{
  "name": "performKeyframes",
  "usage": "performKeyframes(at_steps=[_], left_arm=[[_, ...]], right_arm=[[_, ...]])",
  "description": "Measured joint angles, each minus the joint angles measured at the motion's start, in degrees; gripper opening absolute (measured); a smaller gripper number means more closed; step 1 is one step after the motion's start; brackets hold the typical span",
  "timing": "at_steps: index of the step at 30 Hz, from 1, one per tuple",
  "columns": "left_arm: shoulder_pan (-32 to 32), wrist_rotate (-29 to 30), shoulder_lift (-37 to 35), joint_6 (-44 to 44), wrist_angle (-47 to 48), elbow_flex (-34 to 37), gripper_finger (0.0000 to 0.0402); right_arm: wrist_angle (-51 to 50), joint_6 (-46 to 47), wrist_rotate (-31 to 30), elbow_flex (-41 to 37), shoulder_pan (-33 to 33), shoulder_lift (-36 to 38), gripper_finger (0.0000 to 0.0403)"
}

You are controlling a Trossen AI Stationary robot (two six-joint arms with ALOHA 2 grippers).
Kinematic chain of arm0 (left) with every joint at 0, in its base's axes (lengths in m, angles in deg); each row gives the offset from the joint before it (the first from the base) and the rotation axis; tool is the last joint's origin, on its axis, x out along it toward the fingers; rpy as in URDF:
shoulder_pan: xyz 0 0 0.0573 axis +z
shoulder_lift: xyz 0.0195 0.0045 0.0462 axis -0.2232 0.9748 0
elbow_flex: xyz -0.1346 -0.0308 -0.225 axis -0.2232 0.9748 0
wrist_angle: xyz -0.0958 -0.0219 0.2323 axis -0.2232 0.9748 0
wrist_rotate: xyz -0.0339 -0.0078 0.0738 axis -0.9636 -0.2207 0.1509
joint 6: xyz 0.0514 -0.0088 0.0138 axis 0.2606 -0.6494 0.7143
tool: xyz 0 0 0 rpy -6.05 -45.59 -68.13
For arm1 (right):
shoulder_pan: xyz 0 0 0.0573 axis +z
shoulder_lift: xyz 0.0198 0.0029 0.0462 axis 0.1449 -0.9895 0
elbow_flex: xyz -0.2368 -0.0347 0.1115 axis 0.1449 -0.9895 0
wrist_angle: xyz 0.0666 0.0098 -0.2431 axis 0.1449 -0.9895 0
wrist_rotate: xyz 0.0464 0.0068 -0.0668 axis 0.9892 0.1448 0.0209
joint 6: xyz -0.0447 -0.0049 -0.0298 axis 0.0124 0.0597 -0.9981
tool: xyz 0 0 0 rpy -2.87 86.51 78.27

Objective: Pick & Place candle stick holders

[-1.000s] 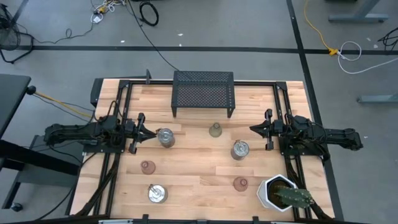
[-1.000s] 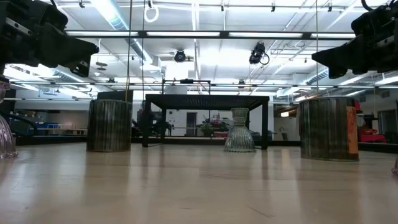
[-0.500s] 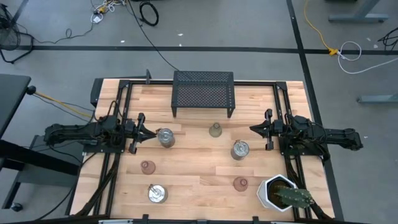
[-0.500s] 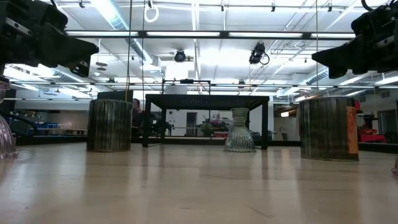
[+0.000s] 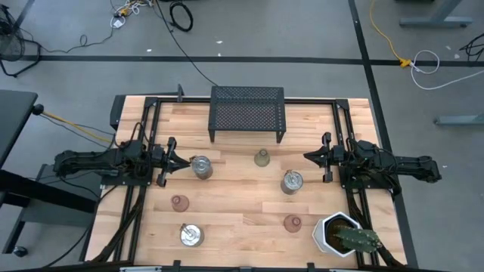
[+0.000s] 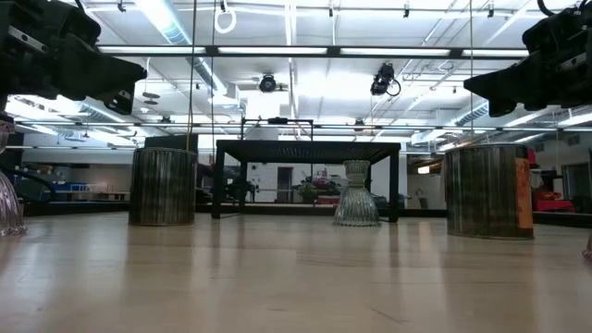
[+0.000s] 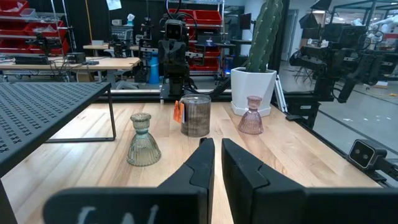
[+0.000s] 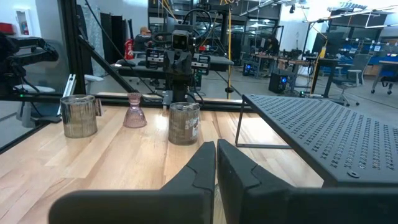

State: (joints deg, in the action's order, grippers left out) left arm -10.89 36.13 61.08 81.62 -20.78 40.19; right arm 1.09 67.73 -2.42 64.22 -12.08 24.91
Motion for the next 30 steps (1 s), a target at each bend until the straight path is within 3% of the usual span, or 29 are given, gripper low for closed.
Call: performKeyframes(at_steps=[26,30], left_arm=[[0.0,0.0,0.0,0.0,-0.2,0.0,0.0034],[0.0,0.0,0.0,-2.4,-4.1,0.0,0.0034]], right_arm=[[0.0,0.0,0.0,0.0,0.0,0.0,0.002],[0.0,0.0,0.0,0.0,0.0,0.0,0.002]])
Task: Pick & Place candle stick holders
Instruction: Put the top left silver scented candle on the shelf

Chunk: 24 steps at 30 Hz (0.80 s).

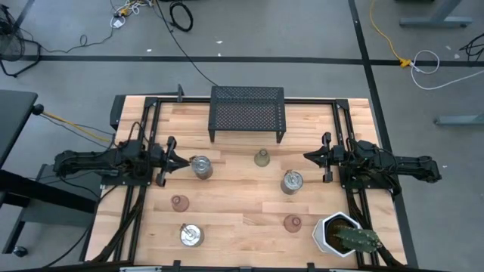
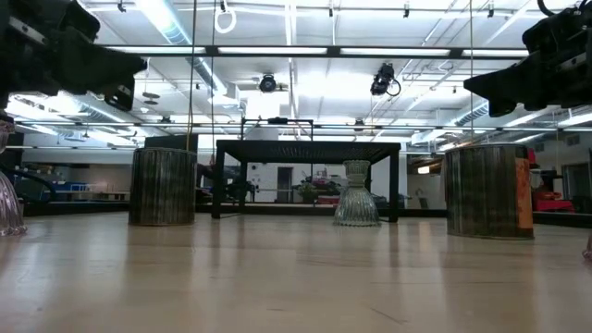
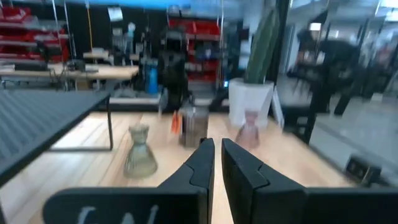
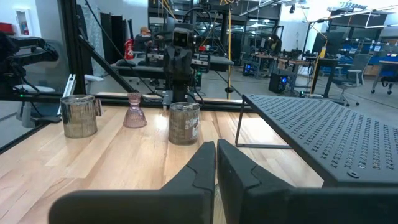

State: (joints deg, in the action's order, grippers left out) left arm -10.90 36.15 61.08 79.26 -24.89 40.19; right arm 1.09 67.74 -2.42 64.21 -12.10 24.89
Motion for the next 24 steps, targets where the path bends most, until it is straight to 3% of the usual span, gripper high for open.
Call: performKeyframes(at_steps=[7,24], left_arm=[[0.0,2.4,0.0,-6.9,-10.7,0.0,0.0033],[0.0,4.3,0.0,-7.1,-19.5,-0.1,0.0005]], right_arm=[[0.0,0.0,0.0,0.0,0.0,0.0,0.002],[0.0,0.0,0.0,0.0,0.0,0.0,0.002]])
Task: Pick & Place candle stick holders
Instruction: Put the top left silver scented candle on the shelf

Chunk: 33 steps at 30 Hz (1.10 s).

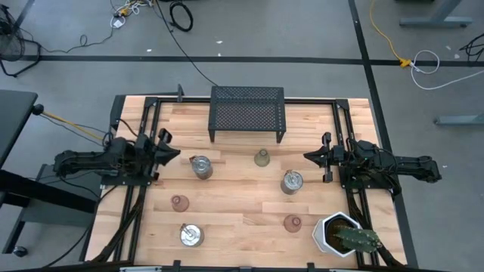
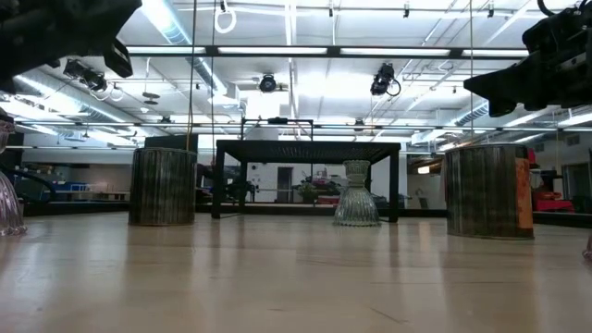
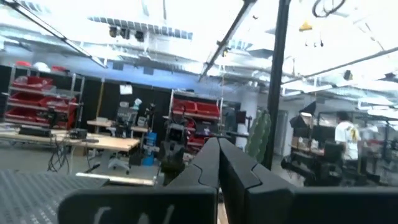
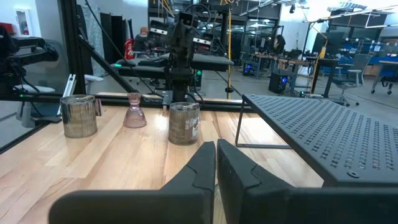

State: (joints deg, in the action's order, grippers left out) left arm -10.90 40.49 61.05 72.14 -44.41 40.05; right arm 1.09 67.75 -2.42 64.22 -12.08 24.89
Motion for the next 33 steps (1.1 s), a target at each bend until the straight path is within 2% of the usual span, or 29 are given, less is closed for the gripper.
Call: performKeyframes(at_steps=[12,23,33], left_arm=[[0.0,5.1,0.0,0.1,1.7,-8.0,0.0002],[0.0,11.7,0.0,-3.4,18.3,-21.7,0.0001],[0.0,12.5,2.9,-4.0,25.6,-31.6,0.0001]], right_arm=[[0.0,0.0,0.0,0.0,0.0,0.0,0.002],[0.0,0.0,0.0,0.0,0.0,0.0,0.002],[0.0,0.0,0.0,0.0,0.0,0.0,0.002]])
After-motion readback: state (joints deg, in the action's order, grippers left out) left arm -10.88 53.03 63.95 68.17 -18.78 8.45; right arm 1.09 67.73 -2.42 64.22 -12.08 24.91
